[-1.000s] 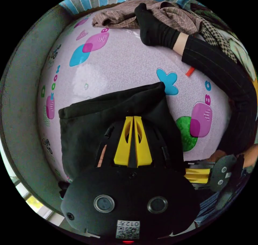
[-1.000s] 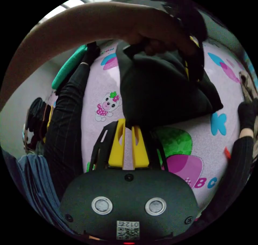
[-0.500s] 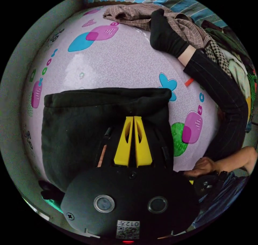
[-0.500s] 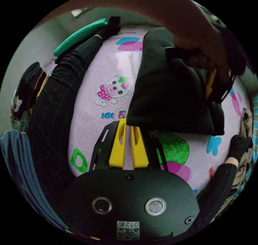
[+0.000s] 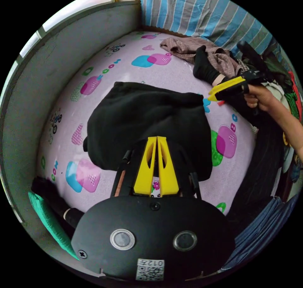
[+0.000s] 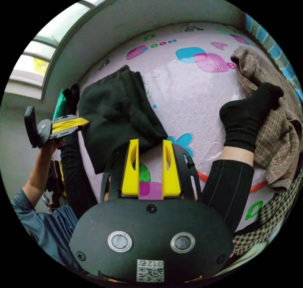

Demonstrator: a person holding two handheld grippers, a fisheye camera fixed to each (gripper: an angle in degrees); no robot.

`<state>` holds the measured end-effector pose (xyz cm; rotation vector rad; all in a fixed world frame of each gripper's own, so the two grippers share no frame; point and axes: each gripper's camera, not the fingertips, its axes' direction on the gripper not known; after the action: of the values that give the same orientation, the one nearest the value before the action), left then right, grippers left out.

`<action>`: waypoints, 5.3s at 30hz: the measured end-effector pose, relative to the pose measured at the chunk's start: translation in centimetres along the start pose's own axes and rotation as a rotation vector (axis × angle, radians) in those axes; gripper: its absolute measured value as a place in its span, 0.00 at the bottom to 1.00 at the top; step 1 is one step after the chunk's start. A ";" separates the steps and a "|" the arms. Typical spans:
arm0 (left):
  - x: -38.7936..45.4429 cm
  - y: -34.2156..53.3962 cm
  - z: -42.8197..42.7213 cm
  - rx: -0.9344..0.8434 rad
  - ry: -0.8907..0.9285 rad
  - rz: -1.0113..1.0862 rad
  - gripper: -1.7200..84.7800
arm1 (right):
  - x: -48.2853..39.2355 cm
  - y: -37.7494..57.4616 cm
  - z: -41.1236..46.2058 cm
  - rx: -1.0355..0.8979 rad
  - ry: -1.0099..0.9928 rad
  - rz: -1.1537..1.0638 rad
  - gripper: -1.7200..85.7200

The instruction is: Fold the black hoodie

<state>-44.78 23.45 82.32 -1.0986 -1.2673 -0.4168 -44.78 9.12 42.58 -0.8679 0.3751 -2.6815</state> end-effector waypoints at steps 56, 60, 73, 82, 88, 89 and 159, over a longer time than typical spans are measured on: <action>-16.6 12.9 2.4 -0.170 0.023 -0.221 0.02 | -13.5 -19.0 0.7 -0.236 0.215 -0.118 0.08; -17.7 13.0 3.5 -0.178 0.104 -0.234 0.02 | -14.2 -20.3 2.7 -0.346 0.252 -0.139 0.07; -18.3 14.8 2.6 -0.104 0.224 -0.324 0.02 | -12.8 -18.6 1.1 -0.291 0.097 -0.050 0.06; -13.5 20.1 -3.7 -0.068 0.152 -0.241 0.03 | -17.3 -10.7 -5.3 -0.160 0.096 -0.235 0.02; -7.9 20.5 -1.0 -0.194 0.066 -0.129 0.03 | -21.8 -7.2 -2.2 -0.294 0.180 -0.405 0.03; -7.7 20.4 -0.1 -0.206 0.068 -0.130 0.03 | -21.9 -7.2 -1.0 -0.341 0.187 -0.403 0.03; 2.9 2.4 8.1 -0.236 0.174 0.015 0.02 | -12.7 2.6 0.8 -0.561 -0.065 -0.598 0.01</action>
<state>-46.44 32.22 83.14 -1.2412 -1.0743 -0.6491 -33.93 11.15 35.66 -1.4048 1.0279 -3.1180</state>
